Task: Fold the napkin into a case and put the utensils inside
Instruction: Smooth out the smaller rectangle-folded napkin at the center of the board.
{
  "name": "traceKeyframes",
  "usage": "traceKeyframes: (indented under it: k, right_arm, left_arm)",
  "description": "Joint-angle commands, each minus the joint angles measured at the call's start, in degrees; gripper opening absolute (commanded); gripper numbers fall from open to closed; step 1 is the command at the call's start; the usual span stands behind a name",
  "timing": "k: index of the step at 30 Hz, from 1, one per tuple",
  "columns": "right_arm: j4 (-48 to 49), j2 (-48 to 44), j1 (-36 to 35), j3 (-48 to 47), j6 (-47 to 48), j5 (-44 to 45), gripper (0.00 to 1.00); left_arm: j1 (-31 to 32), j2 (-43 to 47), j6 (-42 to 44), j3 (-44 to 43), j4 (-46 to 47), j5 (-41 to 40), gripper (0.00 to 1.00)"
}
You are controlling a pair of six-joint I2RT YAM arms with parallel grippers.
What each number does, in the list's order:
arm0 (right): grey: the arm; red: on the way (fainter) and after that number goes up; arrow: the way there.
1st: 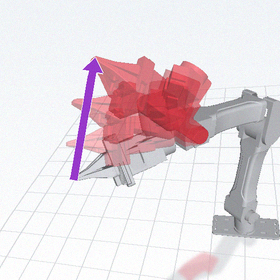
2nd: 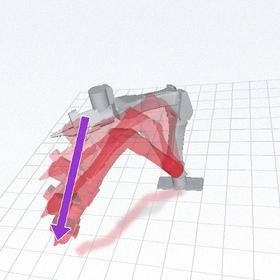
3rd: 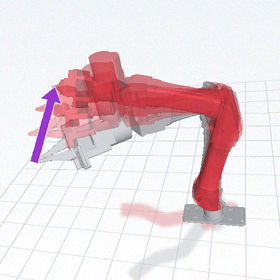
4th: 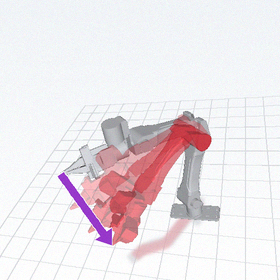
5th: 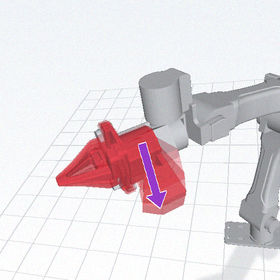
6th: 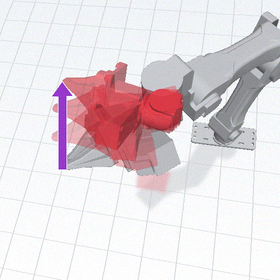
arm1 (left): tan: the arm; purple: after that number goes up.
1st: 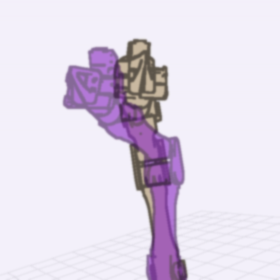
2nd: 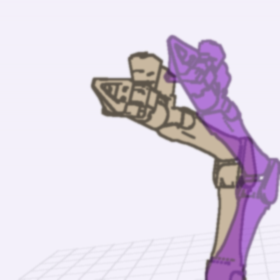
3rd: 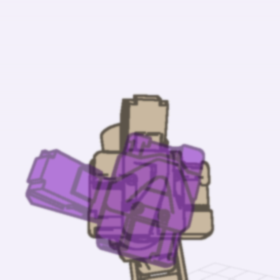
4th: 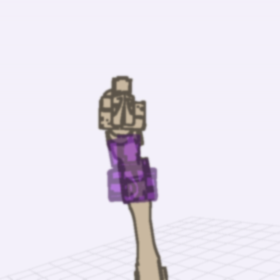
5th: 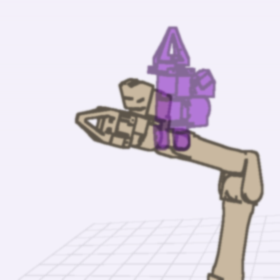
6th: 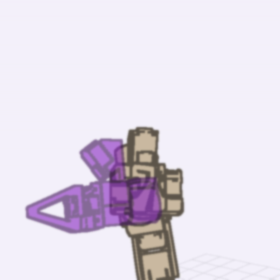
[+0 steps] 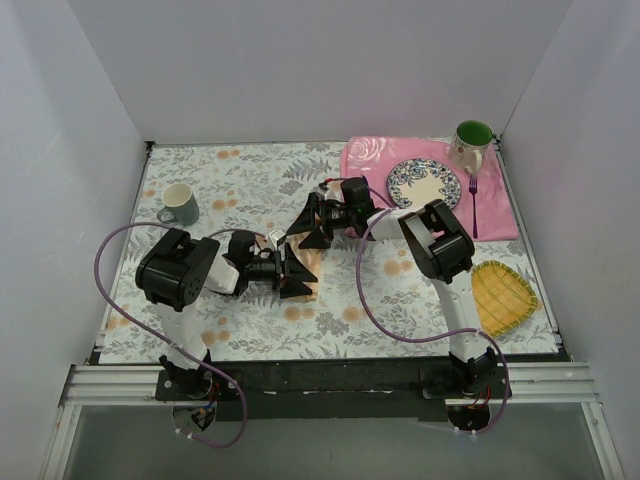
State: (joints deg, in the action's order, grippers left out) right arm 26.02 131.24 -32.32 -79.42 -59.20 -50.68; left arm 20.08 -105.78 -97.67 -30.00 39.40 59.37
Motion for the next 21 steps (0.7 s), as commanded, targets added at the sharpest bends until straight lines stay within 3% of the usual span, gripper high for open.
traceKeyframes:
  k: [1,4,6,9,11,13,17,20,21]
  right_arm:
    - [-5.98,3.14,0.06,0.32,2.86,4.62,0.99]
    - [-7.21,3.14,0.23,-0.03,3.56,4.8,0.99]
    - [-8.18,2.88,0.15,-0.21,4.53,5.06,0.99]
    - [-8.36,2.71,0.15,-0.21,4.97,5.24,0.99]
    - [-8.36,2.71,0.24,-0.21,5.06,5.32,0.99]
    - [-8.27,2.62,0.15,-0.47,5.23,5.41,0.99]
    - [-8.18,2.44,0.06,-0.39,5.15,5.5,0.99]
    - [-8.35,2.62,0.06,-0.3,5.15,5.41,0.99]
    - [-8.35,2.62,0.15,-0.39,5.06,5.41,0.99]
  left_arm:
    - [0.32,-7.85,-4.12,1.88,4.83,-0.92,0.61]
    - [-0.65,-11.2,0.61,0.21,-6.32,-4.78,0.59]
    - [-1.35,-9.73,0.29,0.55,-5.84,-3.4,0.59]
    - [-0.04,-2.89,2.82,-0.49,-4.32,-1.81,0.59]
    - [1.53,5.81,7.11,-3.73,-9.91,-2.59,0.61]
    - [1.81,10.3,5.75,-4.54,-9.87,-2.77,0.62]
    - [1.9,9.9,5.56,-7.27,-11.9,-4.71,0.64]
    - [1.9,5.95,3.45,-6.65,-9.87,-5.23,0.7]
    - [1.9,5.06,2.14,-6.13,-8.56,-5.41,0.77]
